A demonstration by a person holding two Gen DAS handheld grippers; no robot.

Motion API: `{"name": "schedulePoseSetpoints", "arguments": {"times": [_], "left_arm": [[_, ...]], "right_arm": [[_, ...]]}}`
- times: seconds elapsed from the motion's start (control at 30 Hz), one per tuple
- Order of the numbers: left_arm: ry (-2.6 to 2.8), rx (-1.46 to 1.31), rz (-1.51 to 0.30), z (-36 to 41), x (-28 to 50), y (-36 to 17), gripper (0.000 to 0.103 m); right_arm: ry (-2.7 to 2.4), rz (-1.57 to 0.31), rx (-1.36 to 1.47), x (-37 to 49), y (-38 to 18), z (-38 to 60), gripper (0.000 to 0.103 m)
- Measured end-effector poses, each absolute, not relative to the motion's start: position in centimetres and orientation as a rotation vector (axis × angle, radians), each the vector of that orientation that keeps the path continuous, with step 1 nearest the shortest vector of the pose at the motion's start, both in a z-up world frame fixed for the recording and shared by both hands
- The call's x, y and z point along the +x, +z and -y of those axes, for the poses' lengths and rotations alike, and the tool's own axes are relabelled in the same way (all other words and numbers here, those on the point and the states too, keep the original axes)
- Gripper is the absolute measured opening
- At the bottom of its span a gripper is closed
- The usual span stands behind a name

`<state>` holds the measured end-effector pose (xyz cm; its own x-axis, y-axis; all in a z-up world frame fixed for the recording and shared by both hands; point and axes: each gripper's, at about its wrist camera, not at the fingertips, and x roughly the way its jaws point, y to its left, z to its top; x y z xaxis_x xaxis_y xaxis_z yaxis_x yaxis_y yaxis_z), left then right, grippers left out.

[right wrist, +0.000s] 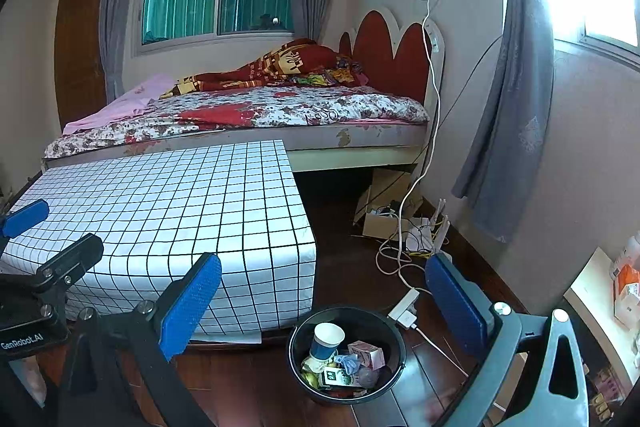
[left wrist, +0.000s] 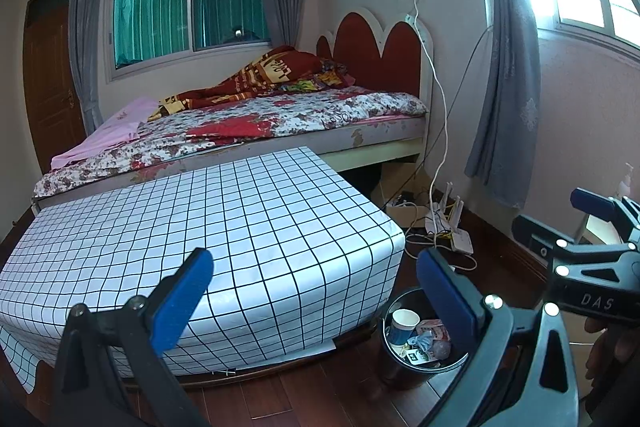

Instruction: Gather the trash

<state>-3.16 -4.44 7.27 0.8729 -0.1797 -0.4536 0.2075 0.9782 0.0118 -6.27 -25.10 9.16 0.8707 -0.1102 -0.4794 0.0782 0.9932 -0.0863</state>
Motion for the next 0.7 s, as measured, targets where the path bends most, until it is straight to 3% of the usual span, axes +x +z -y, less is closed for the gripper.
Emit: {"name": "schedulePoseSetpoints", "arguments": {"times": [0.7], "left_arm": [[-0.212,0.082,-0.479,4.04,-2.83,6.84,0.102]], "right_arm": [[-0.104,-0.506,-0.061,-6.42,8.92,25.21,0.103]]}}
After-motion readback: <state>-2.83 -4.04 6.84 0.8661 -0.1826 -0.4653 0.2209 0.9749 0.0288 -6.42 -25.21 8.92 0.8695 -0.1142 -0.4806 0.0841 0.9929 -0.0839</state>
